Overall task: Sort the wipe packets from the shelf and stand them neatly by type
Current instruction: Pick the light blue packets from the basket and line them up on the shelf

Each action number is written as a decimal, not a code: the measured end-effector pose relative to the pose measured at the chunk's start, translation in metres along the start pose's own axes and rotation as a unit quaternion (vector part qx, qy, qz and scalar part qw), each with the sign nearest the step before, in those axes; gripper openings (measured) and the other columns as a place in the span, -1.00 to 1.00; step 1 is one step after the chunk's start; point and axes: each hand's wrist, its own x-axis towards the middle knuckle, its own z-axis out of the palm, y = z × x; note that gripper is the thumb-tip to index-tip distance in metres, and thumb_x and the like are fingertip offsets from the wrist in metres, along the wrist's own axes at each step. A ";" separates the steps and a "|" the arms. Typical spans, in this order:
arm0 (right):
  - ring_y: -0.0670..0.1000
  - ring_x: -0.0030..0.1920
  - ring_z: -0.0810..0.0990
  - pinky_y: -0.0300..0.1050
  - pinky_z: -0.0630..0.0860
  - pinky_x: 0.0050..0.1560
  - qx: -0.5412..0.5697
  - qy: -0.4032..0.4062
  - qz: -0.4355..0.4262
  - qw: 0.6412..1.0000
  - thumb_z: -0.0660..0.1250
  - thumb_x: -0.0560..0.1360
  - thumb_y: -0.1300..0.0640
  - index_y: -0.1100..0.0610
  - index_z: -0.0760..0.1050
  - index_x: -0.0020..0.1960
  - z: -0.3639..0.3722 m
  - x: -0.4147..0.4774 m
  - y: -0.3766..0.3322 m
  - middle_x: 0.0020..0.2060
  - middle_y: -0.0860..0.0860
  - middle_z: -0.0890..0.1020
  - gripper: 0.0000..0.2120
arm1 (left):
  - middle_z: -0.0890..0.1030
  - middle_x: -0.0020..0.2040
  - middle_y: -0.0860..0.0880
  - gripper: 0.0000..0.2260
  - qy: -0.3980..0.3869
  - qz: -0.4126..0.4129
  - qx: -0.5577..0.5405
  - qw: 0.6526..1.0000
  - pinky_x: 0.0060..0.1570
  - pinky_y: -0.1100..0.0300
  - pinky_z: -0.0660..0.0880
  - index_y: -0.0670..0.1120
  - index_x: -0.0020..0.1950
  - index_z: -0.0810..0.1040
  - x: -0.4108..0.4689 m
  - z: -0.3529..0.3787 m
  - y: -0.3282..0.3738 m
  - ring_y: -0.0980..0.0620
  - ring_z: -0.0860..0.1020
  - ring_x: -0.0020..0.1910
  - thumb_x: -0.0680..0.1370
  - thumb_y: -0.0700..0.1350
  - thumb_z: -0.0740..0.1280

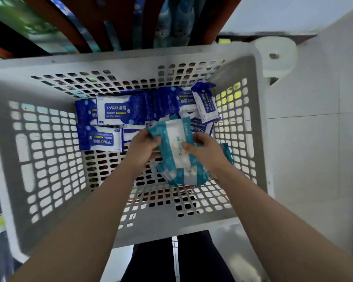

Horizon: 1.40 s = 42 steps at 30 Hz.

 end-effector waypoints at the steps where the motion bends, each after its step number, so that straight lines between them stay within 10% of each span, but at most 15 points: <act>1: 0.06 0.02 0.63 0.07 0.57 0.12 0.001 0.010 0.003 1.000 0.43 0.47 0.20 0.12 0.53 0.01 -0.004 0.000 -0.003 -0.01 0.03 0.65 -0.85 | 0.67 0.01 -0.06 -0.81 -0.035 -0.011 -0.032 0.999 -0.02 -0.01 0.60 -0.12 0.15 0.52 -0.002 0.008 0.005 -0.06 0.65 -0.02 0.62 -0.29 0.18; 4: 0.04 0.00 0.63 0.01 0.59 0.05 -0.002 0.055 -0.003 0.998 0.44 0.46 0.22 0.11 0.42 0.14 -0.021 0.000 -0.008 0.07 0.08 0.63 -0.69 | 0.68 -0.02 -0.11 -0.76 -0.081 -0.048 -0.103 0.990 -0.04 0.02 0.61 -0.14 0.14 0.55 0.002 0.025 0.008 -0.06 0.66 -0.04 0.64 -0.29 0.12; 7: 0.05 0.07 0.58 0.04 0.56 0.05 -0.151 0.112 -0.072 0.980 0.37 0.49 0.21 0.08 0.28 0.40 -0.035 -0.004 -0.009 0.10 0.05 0.55 -0.48 | 0.63 0.05 -0.16 -0.79 -0.033 -0.033 0.149 0.988 0.02 0.04 0.56 -0.18 0.19 0.53 0.010 0.043 -0.014 -0.06 0.60 -0.02 0.62 -0.18 0.18; 12: 0.17 0.02 0.52 0.10 0.53 0.01 -0.255 0.174 -0.104 0.945 0.28 0.50 0.25 0.15 0.43 0.19 -0.041 -0.011 -0.006 0.09 0.13 0.46 -0.73 | 0.46 0.25 -0.15 -0.43 0.018 0.047 0.506 0.861 0.16 0.02 0.45 -0.12 0.36 0.36 0.024 0.068 -0.074 -0.12 0.44 0.18 0.45 0.10 0.40; 18: 0.07 -0.01 0.54 0.16 0.56 0.03 -0.183 0.147 -0.036 0.971 0.24 0.54 0.24 0.08 0.36 0.16 -0.047 -0.013 0.005 -0.06 -0.07 0.50 -0.78 | 0.47 0.24 -0.16 -0.25 0.074 0.035 0.568 0.819 0.08 -0.05 0.46 -0.10 0.41 0.16 0.029 0.076 -0.073 -0.17 0.48 0.20 0.38 0.05 0.50; 23: 0.09 0.03 0.55 0.14 0.56 0.04 -0.169 0.140 -0.037 0.975 0.23 0.55 0.24 0.08 0.36 0.20 -0.046 -0.012 0.002 0.02 -0.01 0.55 -0.76 | 0.15 0.49 -0.12 -0.27 -0.035 0.241 0.742 0.624 0.39 -0.09 0.22 0.05 0.51 0.04 0.029 0.069 -0.067 -0.14 0.13 0.47 0.46 -0.20 0.37; 27: 0.00 -0.08 0.50 -0.06 0.53 -0.10 -0.136 0.134 -0.033 0.981 0.21 0.58 0.25 0.07 0.36 0.20 -0.049 -0.011 -0.002 -0.07 -0.09 0.49 -0.78 | 0.24 0.47 -0.13 -0.35 -0.091 0.188 0.801 0.562 0.39 -0.09 0.15 0.09 0.52 0.10 0.029 0.068 -0.058 -0.15 0.19 0.45 0.51 -0.10 0.34; 29: -0.03 -0.09 0.49 -0.11 0.50 -0.14 -0.121 0.129 -0.029 0.984 0.21 0.58 0.25 0.07 0.36 0.20 -0.050 -0.012 -0.002 -0.07 -0.10 0.49 -0.78 | 0.41 0.33 -0.09 -0.47 -0.078 0.141 0.808 0.567 0.31 -0.07 0.25 0.07 0.40 0.30 0.028 0.063 -0.055 -0.11 0.38 0.31 0.47 0.01 0.39; 32: 0.01 0.00 0.55 -0.05 0.56 -0.05 -0.082 0.125 -0.020 0.989 0.22 0.58 0.25 0.08 0.36 0.22 -0.051 -0.011 -0.005 -0.01 -0.07 0.53 -0.76 | 0.55 0.14 -0.02 -0.67 -0.104 0.078 0.733 0.668 0.11 0.05 0.42 0.01 0.21 0.46 0.029 0.051 -0.045 -0.03 0.52 0.09 0.47 0.00 0.36; 42: 0.03 0.12 0.59 0.07 0.57 0.11 -0.052 0.156 -0.068 0.984 0.23 0.56 0.28 0.11 0.38 0.24 -0.051 -0.010 -0.015 0.12 -0.01 0.60 -0.73 | 0.44 0.32 -0.09 -0.44 -0.152 0.143 0.533 0.820 0.27 0.06 0.41 -0.05 0.40 0.41 0.038 0.100 -0.058 -0.06 0.43 0.27 0.42 -0.25 0.44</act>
